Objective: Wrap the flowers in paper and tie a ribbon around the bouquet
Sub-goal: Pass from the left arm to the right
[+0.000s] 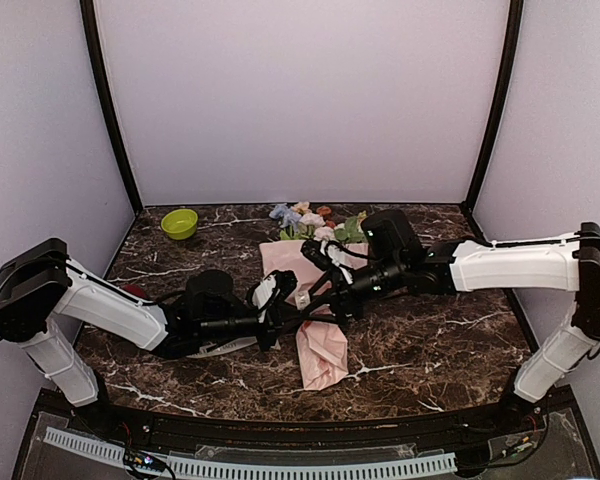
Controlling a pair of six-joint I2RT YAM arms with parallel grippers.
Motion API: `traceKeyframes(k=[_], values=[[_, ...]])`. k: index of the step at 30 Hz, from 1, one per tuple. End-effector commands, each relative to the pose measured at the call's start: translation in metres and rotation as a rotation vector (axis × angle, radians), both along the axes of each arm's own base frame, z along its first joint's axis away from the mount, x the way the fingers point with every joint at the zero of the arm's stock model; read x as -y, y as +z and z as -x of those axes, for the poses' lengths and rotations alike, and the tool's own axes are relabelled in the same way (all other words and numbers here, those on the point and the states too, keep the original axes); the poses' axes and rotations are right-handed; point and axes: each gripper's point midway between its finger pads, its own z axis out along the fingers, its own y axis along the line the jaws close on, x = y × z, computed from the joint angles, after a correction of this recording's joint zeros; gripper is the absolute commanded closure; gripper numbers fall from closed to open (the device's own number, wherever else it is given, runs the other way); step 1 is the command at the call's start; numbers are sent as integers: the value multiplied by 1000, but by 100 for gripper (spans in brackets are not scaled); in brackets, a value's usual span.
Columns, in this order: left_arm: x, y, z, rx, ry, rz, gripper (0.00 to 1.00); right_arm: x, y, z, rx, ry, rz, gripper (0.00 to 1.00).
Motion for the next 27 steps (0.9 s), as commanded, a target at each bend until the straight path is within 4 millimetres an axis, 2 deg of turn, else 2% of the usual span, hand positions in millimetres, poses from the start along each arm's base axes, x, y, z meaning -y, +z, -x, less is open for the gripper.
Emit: traceKeyframes(k=[1,3,13,16,22,24,26,27], values=[[1,4,4,-1,-22,17,100,-13,23,-5,29,28,-88,52],[0,5,5,3,-24,17,100,-13,20,-9,29,11,-79,52],[0,6,4,13,-22,15,100,7,9,-41,36,-79,-16,31],[0,5,4,13,-21,14,100,1,22,-34,17,-29,-68,25],[0,3,4,6,-19,9,100,-14,12,-14,-51,66,-91,25],[-1,2,4,4,-18,8,100,-15,5,-14,-73,68,-71,32],[-1,2,4,2,-18,4,100,-16,1,-14,-94,72,-51,51],[-1,2,4,2,-16,4,100,-17,2,-14,-105,74,-50,66]])
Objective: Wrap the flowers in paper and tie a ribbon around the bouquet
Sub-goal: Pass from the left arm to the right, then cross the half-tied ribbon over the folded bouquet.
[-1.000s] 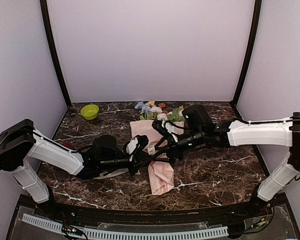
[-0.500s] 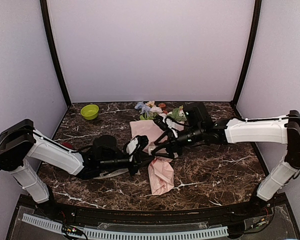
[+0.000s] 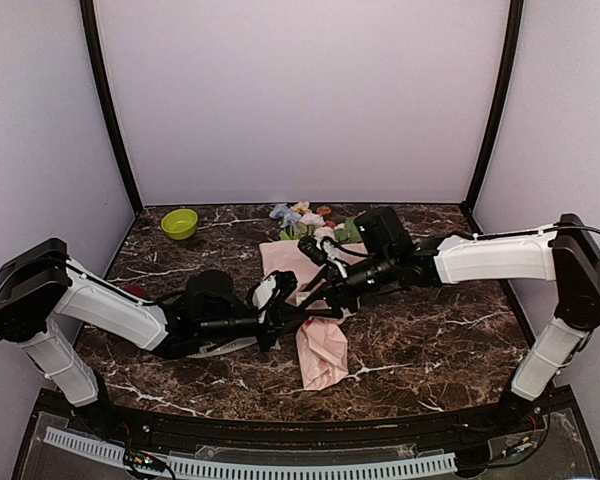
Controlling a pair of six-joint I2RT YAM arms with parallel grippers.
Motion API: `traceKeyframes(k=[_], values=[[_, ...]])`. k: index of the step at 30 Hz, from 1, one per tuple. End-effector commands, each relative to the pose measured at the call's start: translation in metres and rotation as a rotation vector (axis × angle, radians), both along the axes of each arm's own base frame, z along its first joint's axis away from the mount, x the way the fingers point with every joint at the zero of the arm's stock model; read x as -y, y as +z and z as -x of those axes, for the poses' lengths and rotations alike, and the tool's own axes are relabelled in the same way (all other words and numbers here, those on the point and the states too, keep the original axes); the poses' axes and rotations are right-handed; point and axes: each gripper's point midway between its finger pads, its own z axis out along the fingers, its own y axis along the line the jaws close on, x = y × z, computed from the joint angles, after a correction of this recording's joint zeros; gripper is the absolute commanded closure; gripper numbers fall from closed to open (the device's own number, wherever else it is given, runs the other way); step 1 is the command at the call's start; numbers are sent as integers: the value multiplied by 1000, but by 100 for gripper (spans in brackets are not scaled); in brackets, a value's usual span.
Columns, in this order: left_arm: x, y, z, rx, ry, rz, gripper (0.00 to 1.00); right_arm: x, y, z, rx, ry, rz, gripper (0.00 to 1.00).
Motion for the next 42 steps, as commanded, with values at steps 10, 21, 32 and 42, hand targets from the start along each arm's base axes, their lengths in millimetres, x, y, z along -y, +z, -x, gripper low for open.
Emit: traceKeyframes(k=[10,21,32,42], values=[[-16,4,-4,-122,86,-26,57,-4,23,-4,-12,-21,-75,100],[-224,-51,-76,-602,1107,-319,25,-5,11,-9,-37,-43,-40,100],[-315,-108,-54,-781,1397,-395,22,-5,13,-5,-46,-32,-47,100],[-292,-142,-40,-915,1271,-397,100,-3,13,-6,-36,-35,-33,100]])
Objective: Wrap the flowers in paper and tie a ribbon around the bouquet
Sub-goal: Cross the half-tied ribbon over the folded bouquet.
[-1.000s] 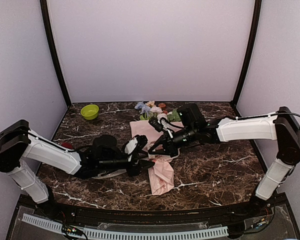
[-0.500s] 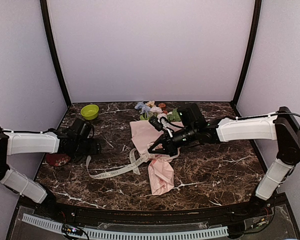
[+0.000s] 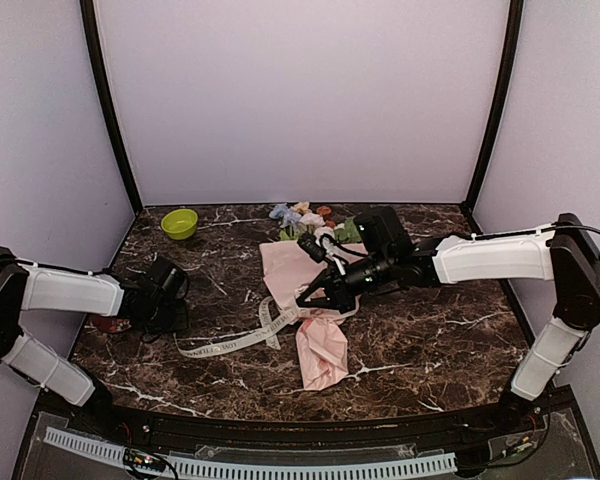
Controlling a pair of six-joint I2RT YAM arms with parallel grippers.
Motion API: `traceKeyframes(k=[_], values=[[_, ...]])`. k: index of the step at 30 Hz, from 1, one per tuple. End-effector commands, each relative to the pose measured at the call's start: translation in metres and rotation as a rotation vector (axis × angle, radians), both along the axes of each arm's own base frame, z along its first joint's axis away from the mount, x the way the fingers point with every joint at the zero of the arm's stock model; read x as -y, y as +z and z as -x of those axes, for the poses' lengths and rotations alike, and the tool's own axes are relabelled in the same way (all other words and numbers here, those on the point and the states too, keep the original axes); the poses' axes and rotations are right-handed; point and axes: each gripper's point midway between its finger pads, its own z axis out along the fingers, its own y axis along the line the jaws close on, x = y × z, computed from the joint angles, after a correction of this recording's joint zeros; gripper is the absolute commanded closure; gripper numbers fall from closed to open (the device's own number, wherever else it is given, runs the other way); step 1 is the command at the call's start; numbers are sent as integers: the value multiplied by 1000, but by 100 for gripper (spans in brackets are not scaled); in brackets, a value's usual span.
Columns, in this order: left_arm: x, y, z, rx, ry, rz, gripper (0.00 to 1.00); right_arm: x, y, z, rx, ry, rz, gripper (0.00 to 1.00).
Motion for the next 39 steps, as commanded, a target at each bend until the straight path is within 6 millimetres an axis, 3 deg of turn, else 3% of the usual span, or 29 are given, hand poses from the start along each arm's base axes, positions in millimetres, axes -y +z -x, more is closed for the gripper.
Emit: traceKeyframes(k=[1,4,6,7,9,12,15,16,21,26,30,34,35,39], values=[[19,-12,11,-68,-57,100,100,1,12,-3,27,-4,-23,100],[42,27,-6,66,-129,181,100,0,13,-5,22,-12,-21,100],[66,74,-18,237,-245,192,100,0,11,-8,22,-27,-14,100],[88,101,-17,332,-345,206,100,-1,11,-10,24,-37,-10,100],[133,159,-4,532,-564,270,100,-1,10,-18,25,-64,-3,100],[189,241,32,793,-875,396,100,-1,10,-29,10,-92,-2,100],[236,291,68,896,-1110,471,100,0,7,-38,-16,-106,0,100],[252,301,77,907,-1182,487,100,-3,17,-44,-5,-112,-17,100],[329,340,117,965,-1474,629,100,1,20,-64,-4,-146,-5,100],[397,360,151,1007,-1689,730,100,7,24,-74,-9,-153,-7,100],[437,348,162,992,-1750,832,100,14,25,-76,6,-151,18,100],[474,352,175,1059,-1799,866,100,19,24,-75,21,-135,40,100],[488,340,178,1045,-1819,860,100,19,24,-74,22,-129,44,100],[516,327,193,1014,-1869,918,100,22,23,-70,26,-111,62,100]])
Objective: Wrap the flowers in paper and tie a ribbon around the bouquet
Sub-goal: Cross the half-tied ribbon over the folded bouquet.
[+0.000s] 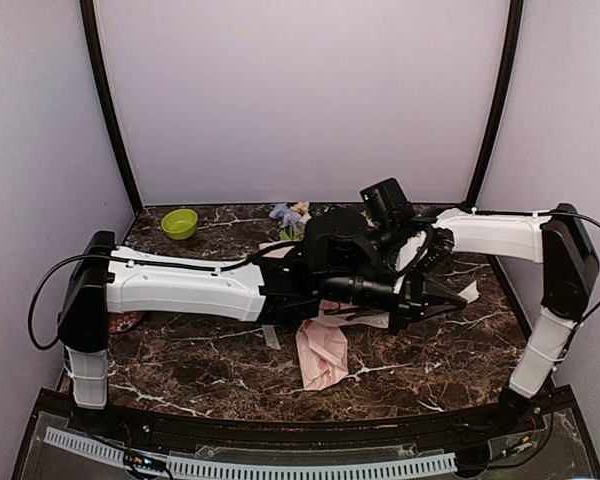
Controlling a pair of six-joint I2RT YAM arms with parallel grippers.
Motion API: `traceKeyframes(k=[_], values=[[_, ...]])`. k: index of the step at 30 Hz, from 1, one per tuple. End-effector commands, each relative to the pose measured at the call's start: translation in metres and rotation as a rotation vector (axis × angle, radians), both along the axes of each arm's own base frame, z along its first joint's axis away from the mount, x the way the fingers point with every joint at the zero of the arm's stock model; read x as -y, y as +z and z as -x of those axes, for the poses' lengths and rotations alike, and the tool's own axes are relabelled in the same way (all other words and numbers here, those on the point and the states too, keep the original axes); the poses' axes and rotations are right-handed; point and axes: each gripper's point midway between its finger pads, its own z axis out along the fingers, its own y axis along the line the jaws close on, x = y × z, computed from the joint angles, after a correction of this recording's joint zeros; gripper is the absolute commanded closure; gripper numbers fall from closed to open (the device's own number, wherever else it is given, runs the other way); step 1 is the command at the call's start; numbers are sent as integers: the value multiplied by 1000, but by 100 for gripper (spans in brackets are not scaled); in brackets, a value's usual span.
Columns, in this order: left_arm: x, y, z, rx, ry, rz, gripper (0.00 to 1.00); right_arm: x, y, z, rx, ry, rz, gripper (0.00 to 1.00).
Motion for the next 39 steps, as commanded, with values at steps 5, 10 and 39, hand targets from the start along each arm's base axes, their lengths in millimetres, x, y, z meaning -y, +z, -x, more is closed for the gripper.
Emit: traceKeyframes(k=[5,10,39], values=[[27,13,25,66,-69,142,100,5,9,2,40,31,9,100],[34,-35,20,69,-41,69,100,4,9,2,37,41,20,100],[-170,-10,-108,-22,505,41,44,6,8,10,19,34,8,100]])
